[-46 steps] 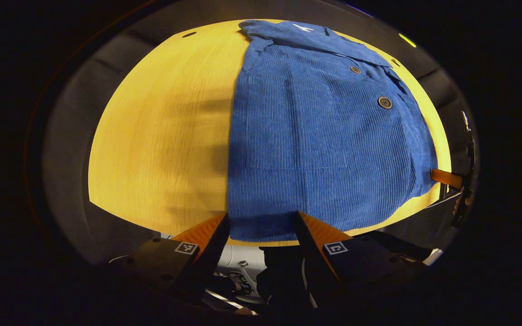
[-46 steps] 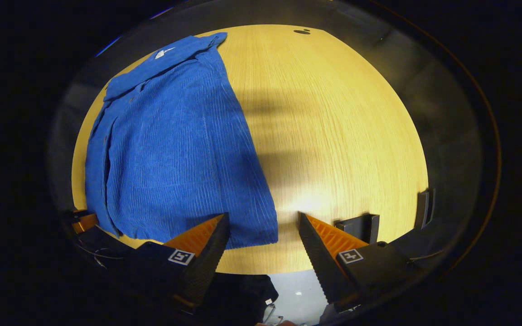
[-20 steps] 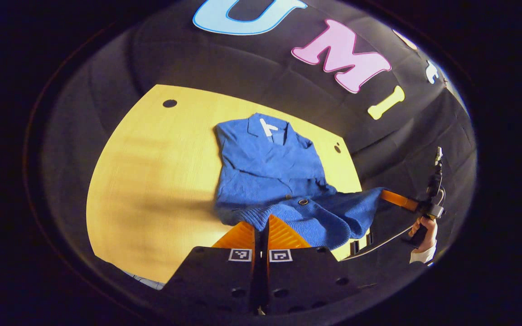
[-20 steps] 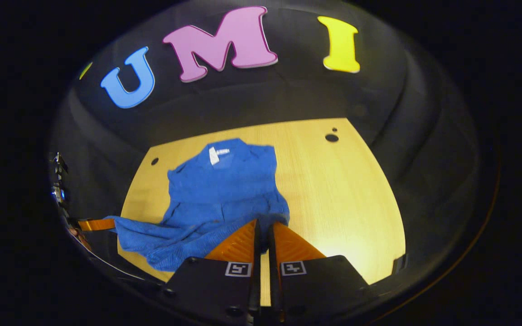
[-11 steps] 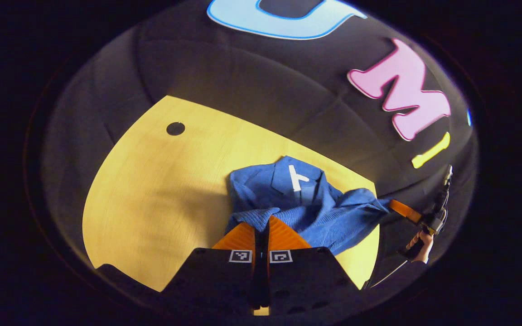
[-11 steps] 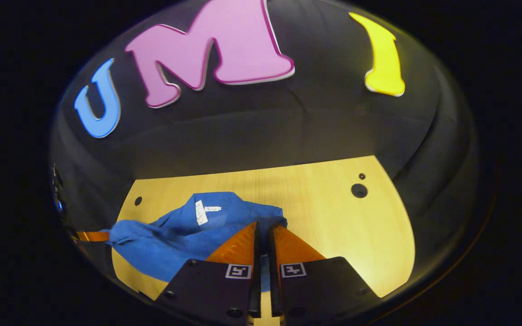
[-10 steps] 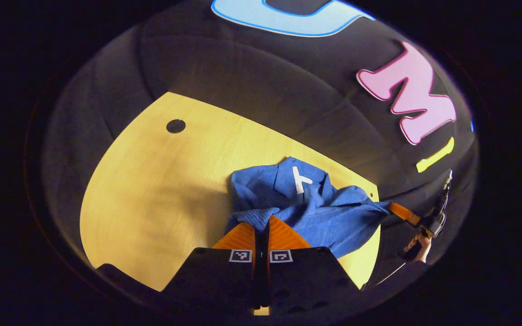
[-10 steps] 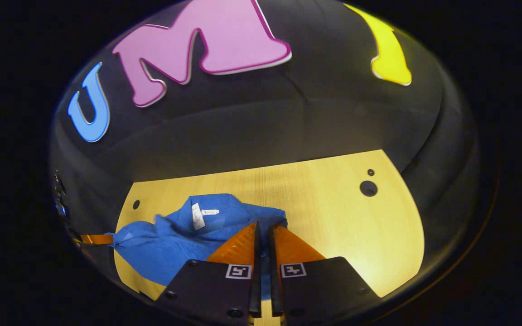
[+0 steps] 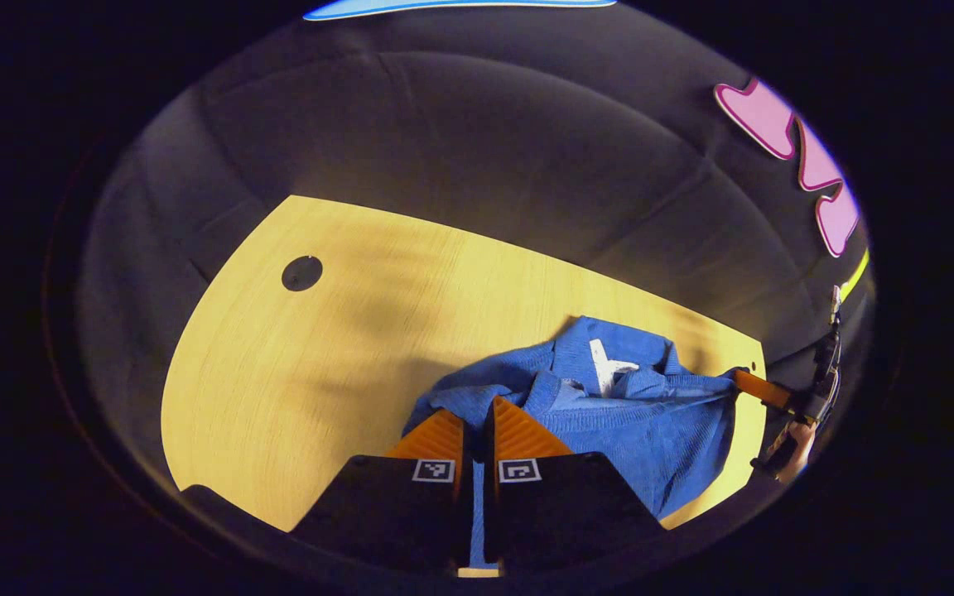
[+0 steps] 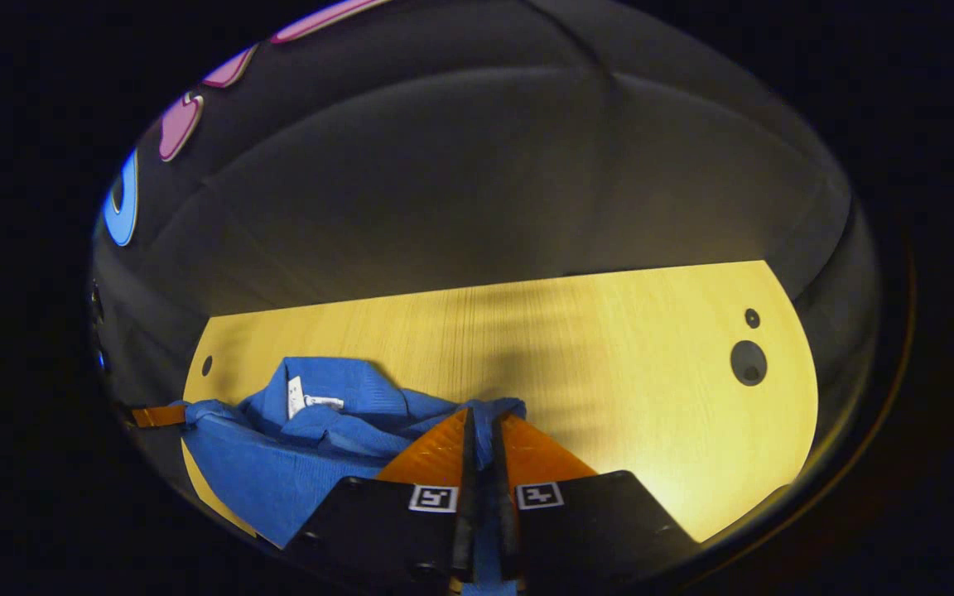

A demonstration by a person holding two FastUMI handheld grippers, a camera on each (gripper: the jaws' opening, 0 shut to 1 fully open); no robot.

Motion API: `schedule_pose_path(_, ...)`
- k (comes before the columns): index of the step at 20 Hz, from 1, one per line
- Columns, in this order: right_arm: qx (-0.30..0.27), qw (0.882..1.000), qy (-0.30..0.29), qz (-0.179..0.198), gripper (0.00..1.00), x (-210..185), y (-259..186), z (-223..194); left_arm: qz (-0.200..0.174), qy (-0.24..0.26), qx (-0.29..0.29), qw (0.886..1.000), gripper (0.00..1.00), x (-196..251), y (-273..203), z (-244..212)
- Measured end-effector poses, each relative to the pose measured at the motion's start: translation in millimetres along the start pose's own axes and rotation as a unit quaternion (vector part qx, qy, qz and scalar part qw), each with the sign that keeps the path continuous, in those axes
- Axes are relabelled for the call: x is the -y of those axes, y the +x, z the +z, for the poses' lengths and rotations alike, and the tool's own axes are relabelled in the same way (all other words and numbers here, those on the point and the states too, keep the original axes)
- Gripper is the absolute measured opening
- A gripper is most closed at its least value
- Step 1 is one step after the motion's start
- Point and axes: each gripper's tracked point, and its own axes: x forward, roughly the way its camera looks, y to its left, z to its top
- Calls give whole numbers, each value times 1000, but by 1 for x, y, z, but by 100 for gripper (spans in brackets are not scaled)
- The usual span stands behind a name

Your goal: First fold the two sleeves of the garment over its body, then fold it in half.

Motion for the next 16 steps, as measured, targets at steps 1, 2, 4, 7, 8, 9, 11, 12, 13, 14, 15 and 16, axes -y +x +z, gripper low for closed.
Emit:
schedule_pose_path(1, -9, 1000, 3, 9, 15, -5, 9, -4, 19, 7, -14, 1000, 4, -5, 8, -5)
schedule_pose_path(2, -13, 1000, 2, 16, 23, -9, 14, -8, 29, 11, -30, 999, 4, -3, 17, -11)
schedule_pose_path(4, -11, 999, -8, 39, 50, -19, 13, -11, 26, 10, -21, 999, 5, 3, 19, -9)
schedule_pose_path(7, 14, 998, -40, 50, 95, -28, -8, -1, -37, -15, 26, 999, 12, 11, -13, 7)
schedule_pose_path(8, 32, 997, -43, 57, 99, -34, -18, 7, -40, -19, 49, 998, 27, 10, -18, 17)
schedule_pose_path(9, 49, 996, -50, 58, 99, -36, -31, 16, -34, -17, 81, 996, 55, 2, -25, 29)
schedule_pose_path(11, 87, 992, -65, 58, 99, -38, -58, 34, -29, -4, 128, 991, 60, 0, -42, 39)
schedule_pose_path(12, 103, 991, -72, 56, 99, -39, -75, 40, -28, 7, 144, 989, 58, 1, -55, 42)
schedule_pose_path(13, 120, 988, -76, 58, 98, -44, -94, 44, -30, 23, 158, 987, 65, 5, -67, 42)
schedule_pose_path(14, 135, 986, -81, 62, 99, -49, -112, 46, -29, 39, 168, 985, 65, 11, -78, 37)
schedule_pose_path(15, 148, 983, -88, 62, 99, -52, -130, 46, -35, 55, 174, 983, 69, 16, -95, 30)
schedule_pose_path(16, 162, 980, -93, 60, 98, -55, -150, 44, -30, 66, 183, 980, 71, 18, -112, 23)
